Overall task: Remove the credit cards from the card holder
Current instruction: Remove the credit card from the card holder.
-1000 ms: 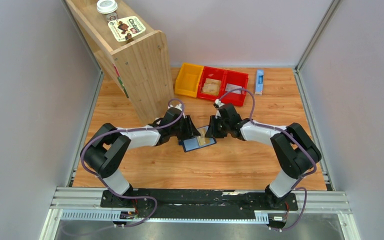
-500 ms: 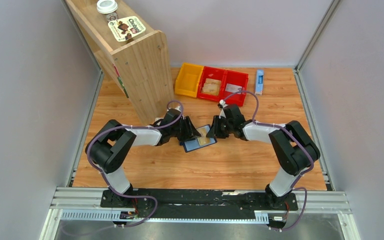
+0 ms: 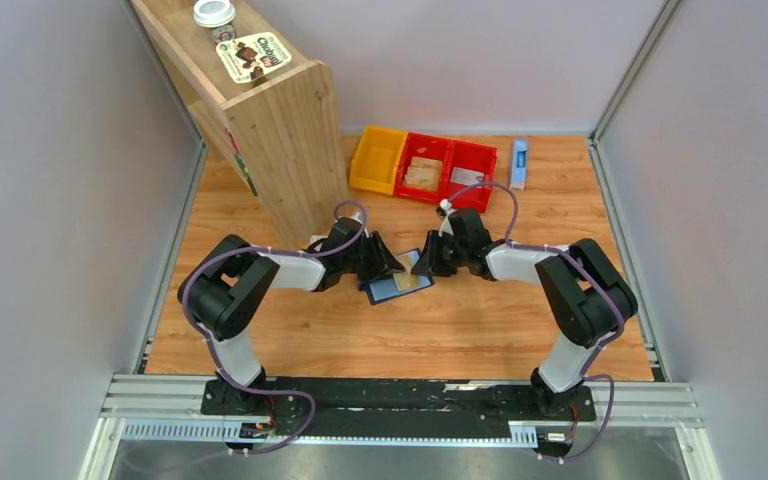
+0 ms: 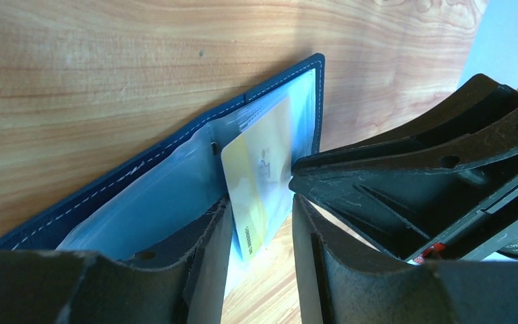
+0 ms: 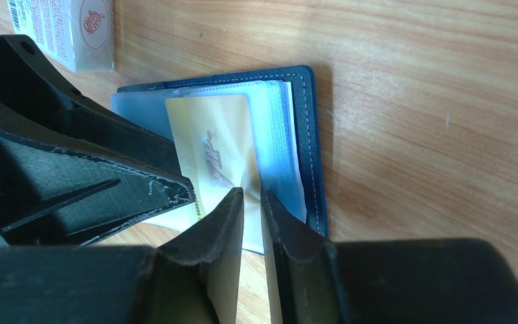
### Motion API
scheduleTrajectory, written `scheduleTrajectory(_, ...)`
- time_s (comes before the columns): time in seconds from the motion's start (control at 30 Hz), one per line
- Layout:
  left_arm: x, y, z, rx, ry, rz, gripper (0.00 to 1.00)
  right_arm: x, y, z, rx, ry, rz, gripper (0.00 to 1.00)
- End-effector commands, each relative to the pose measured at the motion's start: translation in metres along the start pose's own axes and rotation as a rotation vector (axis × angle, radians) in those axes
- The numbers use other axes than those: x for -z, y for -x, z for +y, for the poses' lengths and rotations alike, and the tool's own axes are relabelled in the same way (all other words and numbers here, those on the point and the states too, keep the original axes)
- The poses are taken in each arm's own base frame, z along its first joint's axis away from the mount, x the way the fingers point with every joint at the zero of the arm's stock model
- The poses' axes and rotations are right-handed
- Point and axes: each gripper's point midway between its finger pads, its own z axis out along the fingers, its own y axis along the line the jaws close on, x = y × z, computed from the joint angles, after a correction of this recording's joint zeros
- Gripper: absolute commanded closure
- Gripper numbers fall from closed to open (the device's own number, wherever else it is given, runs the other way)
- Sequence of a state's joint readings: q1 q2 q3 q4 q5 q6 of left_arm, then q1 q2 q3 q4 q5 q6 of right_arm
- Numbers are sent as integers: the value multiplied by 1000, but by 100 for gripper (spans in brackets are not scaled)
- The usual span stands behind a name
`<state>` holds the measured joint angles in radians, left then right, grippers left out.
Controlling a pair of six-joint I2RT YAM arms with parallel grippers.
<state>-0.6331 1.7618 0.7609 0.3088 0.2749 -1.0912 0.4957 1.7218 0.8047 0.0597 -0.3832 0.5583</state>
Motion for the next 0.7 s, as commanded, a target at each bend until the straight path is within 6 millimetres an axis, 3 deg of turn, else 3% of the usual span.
scheduleTrajectory(0.0,-4,-1,-2,2,-46,-17,56,-7,-14,-18,-30,-45,32,77)
scheduleTrajectory(0.23,9,11,-25,-49,-184,-109,68,-8,-14,-21,-49,-41,31,77)
scheduleTrajectory(0.67,27,15,-44,-113,-308,-175,90,-6,-12,-20,-54,-40,25,76)
